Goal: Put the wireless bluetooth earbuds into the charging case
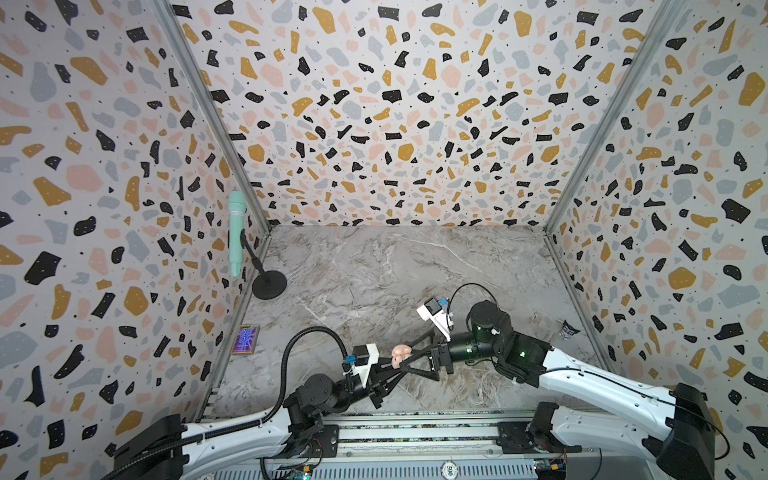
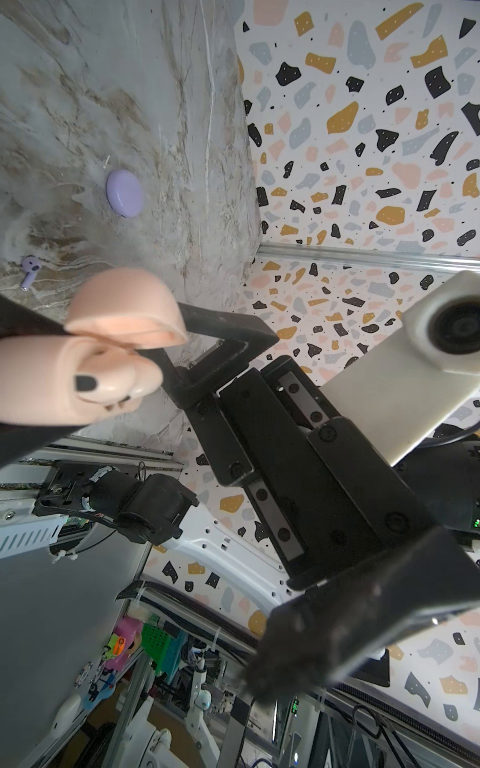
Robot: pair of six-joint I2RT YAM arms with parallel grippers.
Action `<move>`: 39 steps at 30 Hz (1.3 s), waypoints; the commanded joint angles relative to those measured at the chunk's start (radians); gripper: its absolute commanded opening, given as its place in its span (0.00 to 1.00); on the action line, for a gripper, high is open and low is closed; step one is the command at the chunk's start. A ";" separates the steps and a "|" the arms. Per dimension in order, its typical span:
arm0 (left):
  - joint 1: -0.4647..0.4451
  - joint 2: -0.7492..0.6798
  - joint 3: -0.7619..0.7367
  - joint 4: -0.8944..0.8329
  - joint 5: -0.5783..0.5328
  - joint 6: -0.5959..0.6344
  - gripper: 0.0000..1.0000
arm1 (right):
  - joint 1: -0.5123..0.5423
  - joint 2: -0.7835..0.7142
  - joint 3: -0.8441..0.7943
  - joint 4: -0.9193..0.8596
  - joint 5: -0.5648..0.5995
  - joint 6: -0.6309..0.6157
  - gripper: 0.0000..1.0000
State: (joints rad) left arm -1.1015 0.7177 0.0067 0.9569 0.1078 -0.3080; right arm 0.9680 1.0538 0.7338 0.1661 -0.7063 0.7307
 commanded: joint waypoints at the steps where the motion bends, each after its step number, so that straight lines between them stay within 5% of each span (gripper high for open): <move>1: -0.004 -0.001 -0.059 0.067 0.003 -0.009 0.00 | 0.001 -0.030 -0.002 0.078 -0.075 0.025 0.98; 11: -0.004 0.007 -0.050 0.015 -0.044 -0.022 0.00 | 0.003 -0.111 0.032 0.086 -0.155 0.029 0.95; 16: -0.004 -0.003 -0.049 0.007 -0.068 -0.043 0.00 | 0.001 -0.241 0.161 -0.232 0.186 -0.127 0.96; 21: -0.004 -0.025 -0.046 -0.004 -0.159 -0.149 0.00 | -0.013 -0.244 0.204 -0.423 0.465 -0.154 0.97; 27: -0.001 0.000 0.096 -0.338 -0.345 -0.308 0.00 | -0.019 -0.203 0.165 -0.457 0.565 -0.135 0.97; 39: 0.199 0.265 0.242 -0.446 -0.184 -0.415 0.00 | -0.020 -0.165 0.098 -0.434 0.608 -0.126 0.97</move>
State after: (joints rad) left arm -0.9352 0.9577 0.2054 0.5312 -0.1093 -0.6941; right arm 0.9497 0.8909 0.8429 -0.2768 -0.1207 0.6056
